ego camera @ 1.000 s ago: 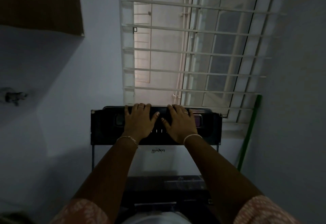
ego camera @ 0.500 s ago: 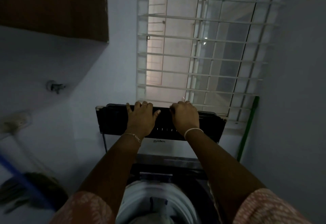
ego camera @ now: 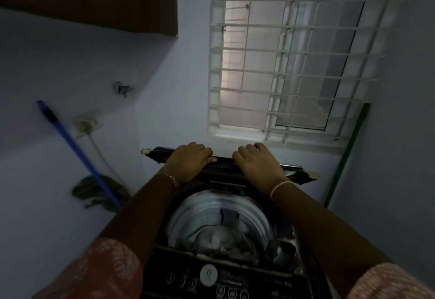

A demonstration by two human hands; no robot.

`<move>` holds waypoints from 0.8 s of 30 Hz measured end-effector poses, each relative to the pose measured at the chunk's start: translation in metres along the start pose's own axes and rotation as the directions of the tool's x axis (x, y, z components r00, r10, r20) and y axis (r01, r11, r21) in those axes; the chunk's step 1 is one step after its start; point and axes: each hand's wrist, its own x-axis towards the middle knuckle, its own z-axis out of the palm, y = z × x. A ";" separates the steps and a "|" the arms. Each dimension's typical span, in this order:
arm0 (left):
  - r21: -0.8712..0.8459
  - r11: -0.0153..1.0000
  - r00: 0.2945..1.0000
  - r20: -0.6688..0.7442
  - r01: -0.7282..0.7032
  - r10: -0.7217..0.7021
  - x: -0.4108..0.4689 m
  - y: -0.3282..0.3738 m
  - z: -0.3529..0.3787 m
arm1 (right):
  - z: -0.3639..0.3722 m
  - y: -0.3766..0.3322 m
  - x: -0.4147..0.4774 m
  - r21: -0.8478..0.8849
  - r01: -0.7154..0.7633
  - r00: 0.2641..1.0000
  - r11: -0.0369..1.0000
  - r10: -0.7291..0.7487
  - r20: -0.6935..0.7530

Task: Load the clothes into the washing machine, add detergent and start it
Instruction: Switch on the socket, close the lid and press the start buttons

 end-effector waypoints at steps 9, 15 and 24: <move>-0.208 0.976 0.921 0.390 0.072 0.015 -0.063 -0.006 0.027 | 0.026 -0.053 -0.065 0.155 0.017 0.976 0.988 -0.049 0.211; -0.400 0.915 0.857 0.491 0.061 0.158 -0.070 -0.008 0.048 | 0.044 -0.080 -0.093 0.238 -0.065 0.906 0.969 -0.043 0.422; -0.472 0.853 0.731 0.660 0.220 0.176 -0.083 -0.008 0.097 | 0.064 -0.114 -0.131 0.361 -0.296 0.770 0.884 -0.003 0.638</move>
